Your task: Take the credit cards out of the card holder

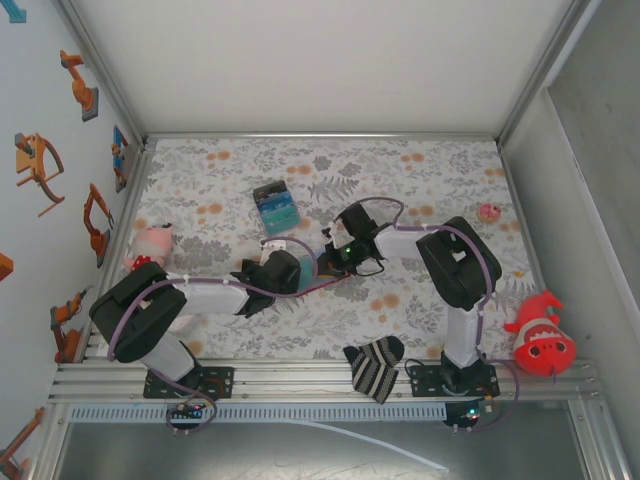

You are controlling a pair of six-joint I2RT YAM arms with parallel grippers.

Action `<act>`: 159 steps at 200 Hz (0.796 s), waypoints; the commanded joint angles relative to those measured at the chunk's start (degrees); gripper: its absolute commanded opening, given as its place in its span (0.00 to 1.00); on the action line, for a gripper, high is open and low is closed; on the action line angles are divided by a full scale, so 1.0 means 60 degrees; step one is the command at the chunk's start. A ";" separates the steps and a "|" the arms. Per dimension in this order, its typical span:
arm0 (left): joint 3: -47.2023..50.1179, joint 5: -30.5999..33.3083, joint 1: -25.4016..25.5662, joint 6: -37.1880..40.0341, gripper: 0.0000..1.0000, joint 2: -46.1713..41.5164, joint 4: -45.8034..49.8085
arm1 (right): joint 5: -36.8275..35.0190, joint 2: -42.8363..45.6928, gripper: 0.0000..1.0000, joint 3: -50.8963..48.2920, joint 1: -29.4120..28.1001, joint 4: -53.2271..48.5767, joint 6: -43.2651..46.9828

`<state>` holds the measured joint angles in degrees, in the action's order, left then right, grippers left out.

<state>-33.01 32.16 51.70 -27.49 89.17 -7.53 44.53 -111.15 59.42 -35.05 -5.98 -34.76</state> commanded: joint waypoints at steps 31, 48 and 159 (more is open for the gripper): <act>0.0126 0.0002 0.0068 0.0531 0.97 -0.0159 0.0807 | 0.0014 0.0453 0.00 -0.0402 0.0388 0.0605 -0.0035; 0.0196 0.0034 0.0055 0.0553 0.97 -0.0219 0.0726 | 0.0005 0.0449 0.00 -0.0407 0.0450 0.0659 -0.0015; -0.0030 0.0025 0.0054 0.0692 0.97 0.0071 0.0987 | 0.1091 0.0486 0.14 -0.0763 0.0495 0.1905 -0.0748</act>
<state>-32.95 32.14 51.83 -24.71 88.47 -6.42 47.64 -109.93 55.44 -32.32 1.87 -37.58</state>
